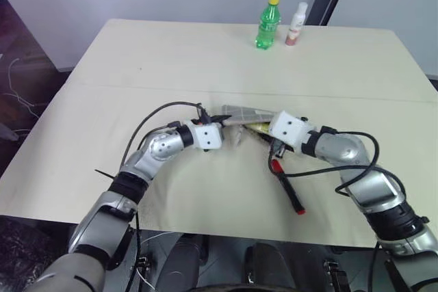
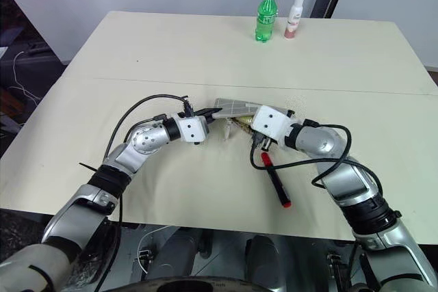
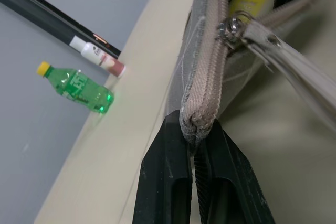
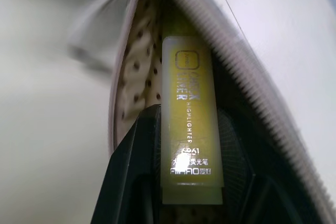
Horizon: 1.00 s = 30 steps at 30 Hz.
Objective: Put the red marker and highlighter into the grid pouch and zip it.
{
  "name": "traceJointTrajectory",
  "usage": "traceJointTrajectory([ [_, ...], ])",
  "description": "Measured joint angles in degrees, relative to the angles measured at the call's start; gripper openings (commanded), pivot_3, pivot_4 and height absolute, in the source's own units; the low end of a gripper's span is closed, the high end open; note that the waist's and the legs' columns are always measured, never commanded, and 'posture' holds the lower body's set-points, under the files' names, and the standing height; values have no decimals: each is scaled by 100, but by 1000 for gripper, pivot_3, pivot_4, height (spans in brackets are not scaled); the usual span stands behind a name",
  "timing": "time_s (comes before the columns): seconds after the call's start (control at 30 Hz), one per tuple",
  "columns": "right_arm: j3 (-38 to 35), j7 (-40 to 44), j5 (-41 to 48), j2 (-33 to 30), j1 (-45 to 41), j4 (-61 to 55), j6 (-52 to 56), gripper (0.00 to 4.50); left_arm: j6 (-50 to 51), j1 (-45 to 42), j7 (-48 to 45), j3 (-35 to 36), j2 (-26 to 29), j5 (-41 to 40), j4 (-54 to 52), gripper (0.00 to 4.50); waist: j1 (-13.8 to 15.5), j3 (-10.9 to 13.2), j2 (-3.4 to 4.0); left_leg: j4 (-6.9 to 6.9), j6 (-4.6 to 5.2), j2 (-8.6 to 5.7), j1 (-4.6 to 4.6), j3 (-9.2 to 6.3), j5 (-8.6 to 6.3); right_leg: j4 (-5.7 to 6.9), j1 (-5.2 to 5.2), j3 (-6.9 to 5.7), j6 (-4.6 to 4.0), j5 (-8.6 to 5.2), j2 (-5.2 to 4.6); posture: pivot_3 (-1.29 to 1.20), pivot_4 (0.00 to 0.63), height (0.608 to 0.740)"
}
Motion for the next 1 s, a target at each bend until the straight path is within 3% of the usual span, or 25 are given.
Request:
traceJointTrajectory([
  [0.1, -176, 48, 39, 3, 229, 41, -261, 2350, 37, -27, -29, 75, -21, -203, 82, 0, -8, 0, -1, 0, 1, 1, 1, -1, 1, 1, 2, 0, 0, 0, 1, 0, 150, 740],
  [0.23, -717, 351, 837, 131, 811, -299, -255, 4427, 54, -90, -18, 303, 43, -386, 141, 0, -13, 0, -1, -1, -1, 3, 3, -1, 13, 2, 6, -1, 1, 0, 2, 0, 150, 740],
  [0.5, -1530, 332, 1639, 273, 1373, -1066, 35, 4475, 142, -2, -8, 449, 63, -455, 197, 0, 6, 0, -1, 3, 5, 4, 5, -1, -3, 5, 6, 0, 0, 1, 0, 0, 150, 740],
  [0.67, -2256, 572, 2973, 283, 2371, -1976, 892, 4475, 140, 14, -7, 468, 96, -452, 202, 0, 40, 0, -1, 0, 10, 3, 3, -1, -7, 1, 6, 0, 0, 1, -3, 0, 150, 740],
  [0.8, -2875, 418, 3419, 344, 3268, -2316, 1285, 4475, 128, 38, 9, 469, 103, -446, 206, 0, 76, -1, -2, 0, 9, 7, 7, -1, -8, 1, 8, 1, 0, 1, -2, 0, 150, 740],
  [1.0, -2740, 68, 2784, 332, 4443, -2360, 1205, 4475, 94, 116, 72, 454, 121, -391, 283, 0, 133, -2, -1, 0, 8, 7, 6, 2, -8, -1, 5, 5, -1, 1, -5, 0, 150, 740],
])
